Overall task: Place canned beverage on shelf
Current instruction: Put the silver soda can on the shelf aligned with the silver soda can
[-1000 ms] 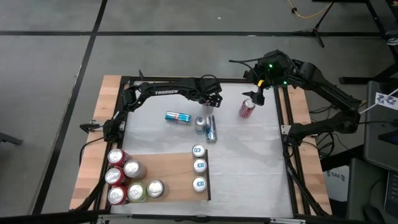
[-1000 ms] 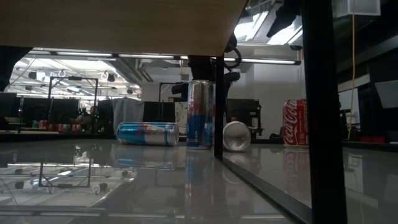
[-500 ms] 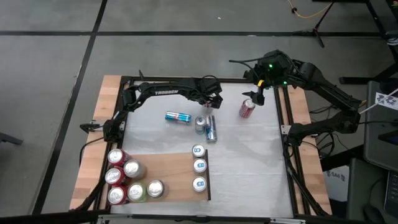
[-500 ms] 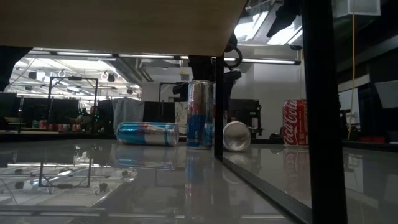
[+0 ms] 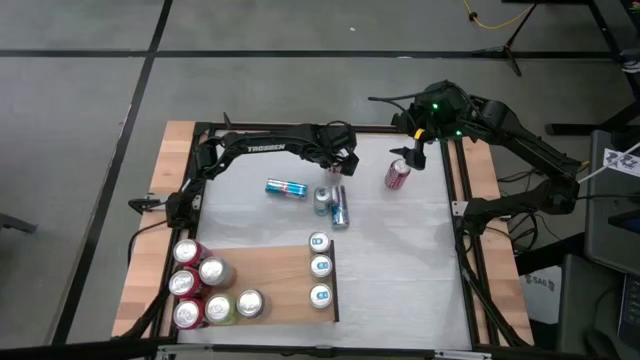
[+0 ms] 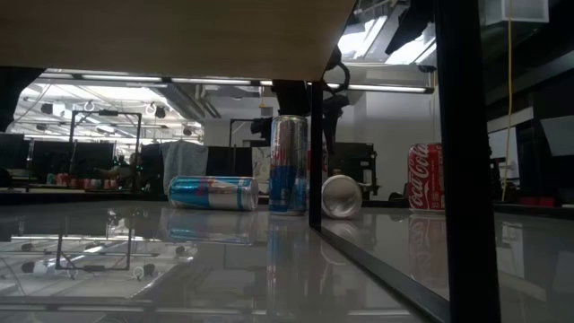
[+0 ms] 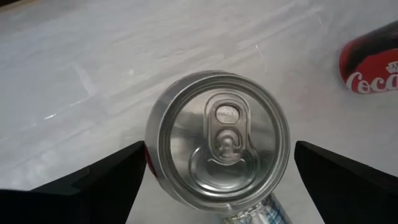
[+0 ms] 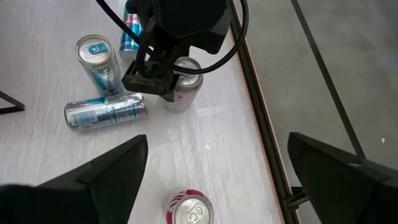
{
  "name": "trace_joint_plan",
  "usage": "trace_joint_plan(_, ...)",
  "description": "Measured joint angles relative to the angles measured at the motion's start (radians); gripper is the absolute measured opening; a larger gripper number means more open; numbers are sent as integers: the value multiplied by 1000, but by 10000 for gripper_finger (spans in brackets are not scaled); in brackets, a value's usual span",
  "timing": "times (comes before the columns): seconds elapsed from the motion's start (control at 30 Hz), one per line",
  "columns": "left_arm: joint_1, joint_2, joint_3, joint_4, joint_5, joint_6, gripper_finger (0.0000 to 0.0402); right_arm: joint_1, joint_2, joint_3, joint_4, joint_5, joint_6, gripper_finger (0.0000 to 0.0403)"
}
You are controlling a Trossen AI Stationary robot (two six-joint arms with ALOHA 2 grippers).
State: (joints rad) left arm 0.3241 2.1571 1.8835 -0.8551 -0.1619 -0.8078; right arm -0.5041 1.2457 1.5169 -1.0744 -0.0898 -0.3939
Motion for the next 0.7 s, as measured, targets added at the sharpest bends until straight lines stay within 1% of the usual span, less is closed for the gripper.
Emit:
trace_joint_plan(0.23, 0, -1, 0, 0, 0, 16, 396, 0, 0, 0, 0, 0, 0, 376)
trace_joint_plan(0.4, 2, -35, 1, 0, -1, 65, 396, 0, 0, 0, 0, 0, 0, 376)
trace_joint_plan(0.5, 7, -49, 7, -2, 3, 106, 396, 0, 0, 0, 0, 0, 0, 376)
trace_joint_plan(0.7, 14, -50, 63, -2, 31, 226, 396, 0, 0, 0, 0, 0, 0, 376)
